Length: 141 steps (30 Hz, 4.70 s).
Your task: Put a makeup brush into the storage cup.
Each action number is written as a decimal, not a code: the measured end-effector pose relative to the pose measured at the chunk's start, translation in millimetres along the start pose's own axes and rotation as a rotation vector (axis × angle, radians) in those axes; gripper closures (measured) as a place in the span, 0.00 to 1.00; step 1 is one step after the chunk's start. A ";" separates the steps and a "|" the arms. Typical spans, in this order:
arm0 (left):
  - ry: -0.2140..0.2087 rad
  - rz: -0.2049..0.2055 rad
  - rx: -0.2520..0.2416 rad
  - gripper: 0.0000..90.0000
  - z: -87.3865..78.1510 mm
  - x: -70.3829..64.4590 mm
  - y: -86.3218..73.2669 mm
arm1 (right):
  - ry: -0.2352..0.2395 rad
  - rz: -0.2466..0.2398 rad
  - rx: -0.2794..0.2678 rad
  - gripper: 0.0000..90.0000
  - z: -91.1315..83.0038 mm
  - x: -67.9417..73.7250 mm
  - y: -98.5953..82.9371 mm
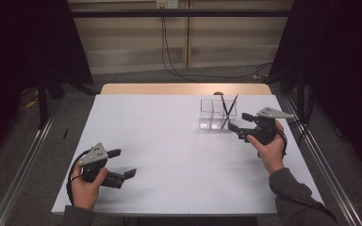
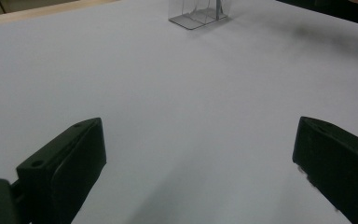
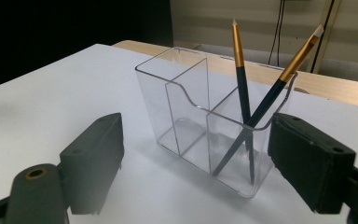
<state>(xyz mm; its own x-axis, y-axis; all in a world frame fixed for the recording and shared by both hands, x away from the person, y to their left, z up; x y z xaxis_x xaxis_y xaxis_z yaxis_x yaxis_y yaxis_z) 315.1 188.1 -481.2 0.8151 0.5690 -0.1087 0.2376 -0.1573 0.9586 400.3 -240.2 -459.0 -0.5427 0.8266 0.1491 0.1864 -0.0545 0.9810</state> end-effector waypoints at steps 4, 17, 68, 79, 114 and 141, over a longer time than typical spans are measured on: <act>0.003 0.001 0.001 0.03 -0.1 0.3 -0.1 | 0.006 -0.008 0.001 0.20 -1.8 1.3 -0.9; 0.003 -0.001 -0.002 0.03 -0.7 0.6 0.3 | 0.026 -0.022 0.016 0.17 -10.7 6.3 -7.0; 0.003 0.006 0.001 0.03 1.5 0.5 1.5 | 0.103 -0.070 0.055 0.03 -56.1 27.0 -29.6; -0.003 0.005 -0.004 0.03 3.0 0.7 2.0 | 0.108 -0.082 0.063 0.03 -63.6 28.4 -31.5; 0.007 0.002 -0.004 0.03 5.9 1.9 2.2 | 0.109 -0.088 0.073 0.03 -88.3 27.1 -34.2; 0.000 0.004 -0.010 0.03 8.1 2.2 2.9 | 0.097 -0.078 0.101 0.03 -108.1 23.6 -42.0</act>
<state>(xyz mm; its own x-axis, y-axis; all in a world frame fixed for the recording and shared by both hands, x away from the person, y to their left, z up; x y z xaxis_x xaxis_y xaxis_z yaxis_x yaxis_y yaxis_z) 321.9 182.4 -480.8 0.8159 0.5685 -0.1050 0.2293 -0.1514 0.9615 291.2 -279.0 -483.2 -0.6344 0.7679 0.0886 0.2192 0.0689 0.9732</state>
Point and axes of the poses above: each handheld gripper's, and its own axes: z roughly forward along the jaws, y roughly out of its top, x roughly to its left, the point moved 7 cm from there along z, roughly forward along the jaws, and after that the axes turned 13 degrees about -x, right-handed, at the moved point
